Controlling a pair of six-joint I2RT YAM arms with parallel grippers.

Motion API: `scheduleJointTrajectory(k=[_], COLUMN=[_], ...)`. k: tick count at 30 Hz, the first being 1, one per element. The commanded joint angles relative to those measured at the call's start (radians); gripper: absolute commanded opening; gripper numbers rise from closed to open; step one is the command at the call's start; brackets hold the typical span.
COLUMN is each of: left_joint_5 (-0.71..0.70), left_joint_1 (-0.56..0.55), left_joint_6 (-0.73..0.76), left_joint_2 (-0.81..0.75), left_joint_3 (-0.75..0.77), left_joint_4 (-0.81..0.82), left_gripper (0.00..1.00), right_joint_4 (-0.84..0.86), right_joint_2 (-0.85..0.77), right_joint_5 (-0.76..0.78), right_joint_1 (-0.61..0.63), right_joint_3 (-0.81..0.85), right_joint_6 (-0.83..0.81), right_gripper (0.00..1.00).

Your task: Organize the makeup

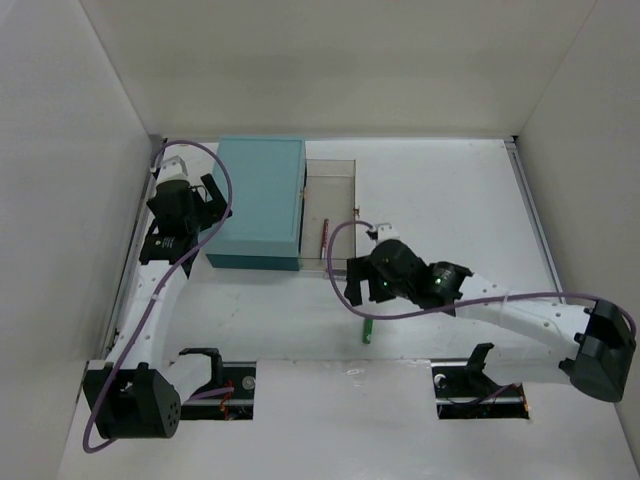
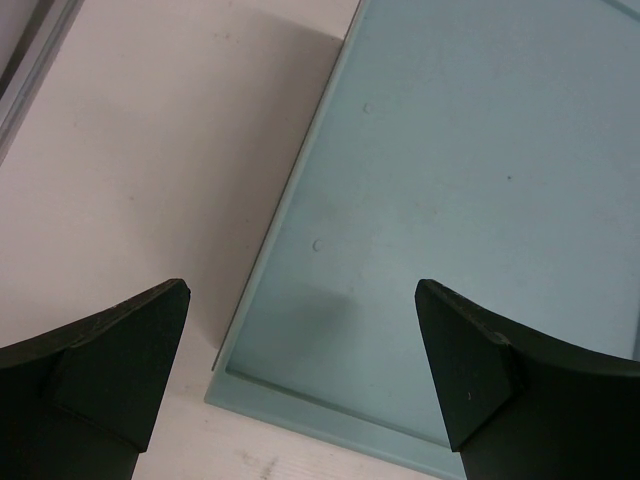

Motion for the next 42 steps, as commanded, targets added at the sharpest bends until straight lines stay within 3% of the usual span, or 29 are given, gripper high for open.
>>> scheduleJointTrajectory(k=[1,7,9,11,18,22,24,31,38,42], left_joint_5=[0.003,0.003,0.003,0.003,0.003,0.003,0.003,0.029,0.152,0.227], left_joint_1=[-0.012,-0.013,-0.013,-0.013,-0.012,-0.006,0.001,0.004,0.066,0.080], left_joint_6=[-0.012,-0.012,-0.012,-0.012,-0.010,-0.009,-0.009,-0.004,-0.001,-0.002], left_joint_2=[-0.021,-0.024,-0.020,-0.018,-0.010,0.005,0.019,0.085,0.235,0.316], left_joint_3=[0.001,-0.002,-0.003,-0.003,-0.003,-0.008,-0.002,0.027,0.089,0.102], left_joint_4=[0.024,0.022,0.022,0.022,0.022,0.027,0.022,0.032,0.055,0.087], left_gripper=[1.00,1.00,1.00,1.00,1.00,1.00,1.00,1.00,0.99,0.85], right_joint_4=[-0.149,-0.149,-0.118,-0.095,-0.074,-0.055,-0.055,0.066,0.164,0.190], right_joint_2=[-0.029,0.052,0.100,0.154,0.250,0.229,0.188,0.118,0.403,0.566], right_joint_5=[0.008,-0.009,-0.012,-0.013,0.020,0.085,0.115,0.114,-0.061,-0.108], right_joint_1=[0.072,0.180,0.186,0.189,0.177,0.133,0.114,-0.010,-0.188,-0.254], right_joint_3=[-0.061,-0.089,-0.089,-0.085,-0.080,-0.056,-0.011,0.249,0.513,0.622], right_joint_6=[0.162,0.285,0.294,0.301,0.320,0.275,0.212,-0.144,-0.247,-0.264], right_gripper=[1.00,1.00,0.94,0.82,0.57,0.20,0.12,0.11,0.13,0.18])
